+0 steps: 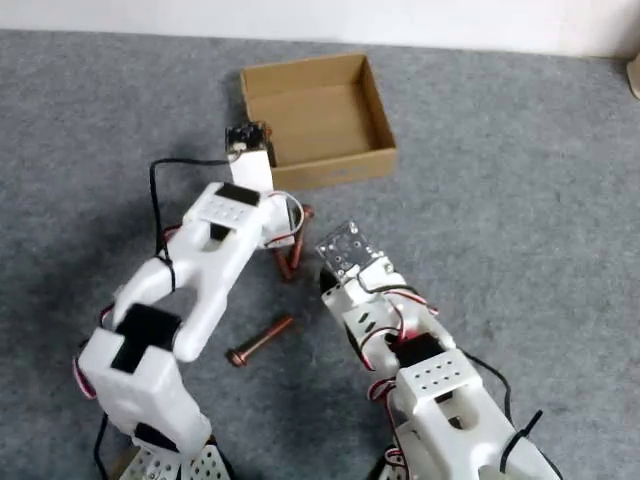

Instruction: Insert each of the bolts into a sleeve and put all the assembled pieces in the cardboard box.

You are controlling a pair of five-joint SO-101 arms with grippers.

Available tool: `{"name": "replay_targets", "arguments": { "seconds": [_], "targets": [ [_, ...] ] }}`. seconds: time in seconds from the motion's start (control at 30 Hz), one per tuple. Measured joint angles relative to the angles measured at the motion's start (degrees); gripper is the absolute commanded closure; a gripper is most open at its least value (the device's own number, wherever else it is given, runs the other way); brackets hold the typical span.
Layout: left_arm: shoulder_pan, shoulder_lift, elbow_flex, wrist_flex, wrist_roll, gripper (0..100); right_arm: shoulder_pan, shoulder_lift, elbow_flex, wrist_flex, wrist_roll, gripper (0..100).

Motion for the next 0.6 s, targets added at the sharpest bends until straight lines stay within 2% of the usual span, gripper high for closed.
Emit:
{"name": "replay_targets", "arguments": {
  "seconds": [0.43, 0.6],
  "targets": [
    [1.32, 4.57, -1.85, 0.26, 0.97, 90, 0.00, 0.00, 0.00, 0.00, 0.00, 99.4],
    [3.34, 4.75, -2.73, 5.98, 1.05, 92, 0.00, 0.00, 0.00, 0.00, 0.00, 99.4]
  ]
}}
